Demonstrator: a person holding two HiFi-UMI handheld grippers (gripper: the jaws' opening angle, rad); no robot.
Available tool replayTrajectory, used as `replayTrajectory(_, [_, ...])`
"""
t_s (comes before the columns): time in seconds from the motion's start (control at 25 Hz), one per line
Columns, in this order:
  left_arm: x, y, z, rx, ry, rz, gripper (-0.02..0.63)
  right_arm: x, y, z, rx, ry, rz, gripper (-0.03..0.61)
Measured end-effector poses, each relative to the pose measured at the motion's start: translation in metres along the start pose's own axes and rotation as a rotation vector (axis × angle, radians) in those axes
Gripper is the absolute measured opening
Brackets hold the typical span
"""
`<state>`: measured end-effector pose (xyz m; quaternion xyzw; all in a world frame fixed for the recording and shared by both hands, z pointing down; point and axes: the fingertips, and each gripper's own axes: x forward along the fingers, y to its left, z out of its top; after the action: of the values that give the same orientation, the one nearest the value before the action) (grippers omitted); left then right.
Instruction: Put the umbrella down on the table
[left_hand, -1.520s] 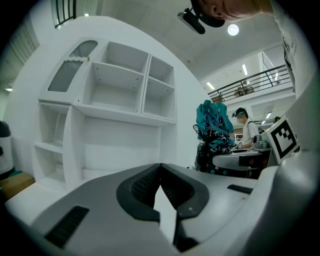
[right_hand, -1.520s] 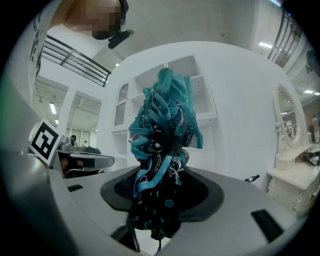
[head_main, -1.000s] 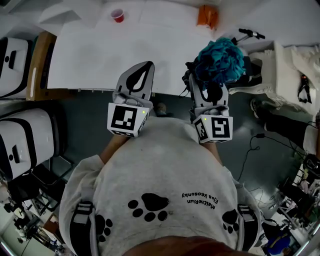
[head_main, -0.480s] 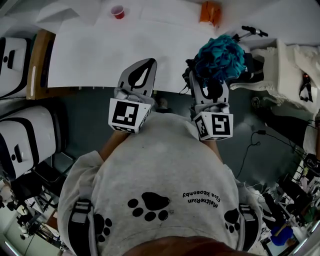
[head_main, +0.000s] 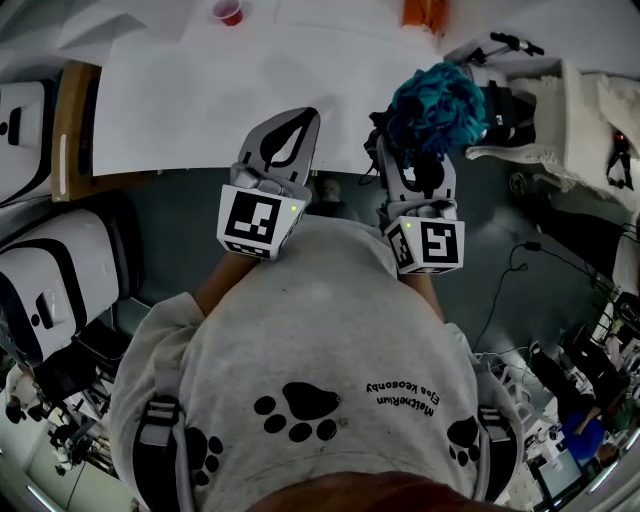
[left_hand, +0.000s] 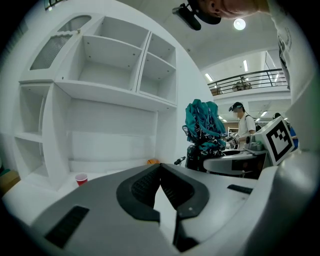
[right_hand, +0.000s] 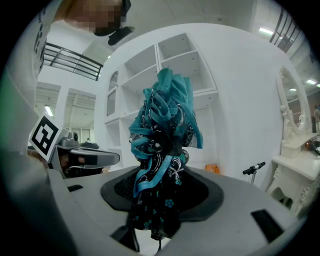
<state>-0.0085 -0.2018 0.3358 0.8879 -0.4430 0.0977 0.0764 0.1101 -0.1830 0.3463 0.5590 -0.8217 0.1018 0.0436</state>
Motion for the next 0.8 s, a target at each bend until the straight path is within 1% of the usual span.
replayTrajectory(0.2, [0.013, -0.007, -0.009, 0.003, 0.011, -0.032, 0.018, 0.004, -0.007, -0.017, 0.015, 0.036, -0.011, 0.236])
replayTrajectory(0.28, [0.017, -0.010, -0.013, -0.002, 0.007, -0.037, 0.018, 0.004, -0.010, -0.023, 0.019, 0.049, -0.012, 0.236])
replayTrajectory(0.4, [0.026, -0.009, -0.021, -0.011, 0.032, -0.041, 0.018, 0.012, -0.016, -0.033, 0.029, 0.076, -0.009, 0.236])
replayTrajectory(0.48, [0.033, -0.006, -0.024, -0.018, 0.029, -0.040, 0.018, 0.020, -0.021, -0.040, 0.045, 0.100, -0.006, 0.236])
replayTrajectory(0.64, [0.041, -0.004, -0.038, -0.039, 0.071, -0.044, 0.018, 0.029, -0.027, -0.055, 0.066, 0.144, -0.011, 0.236])
replayTrajectory(0.8, [0.053, 0.005, -0.048, -0.055, 0.090, -0.042, 0.018, 0.043, -0.033, -0.069, 0.076, 0.179, -0.016, 0.236])
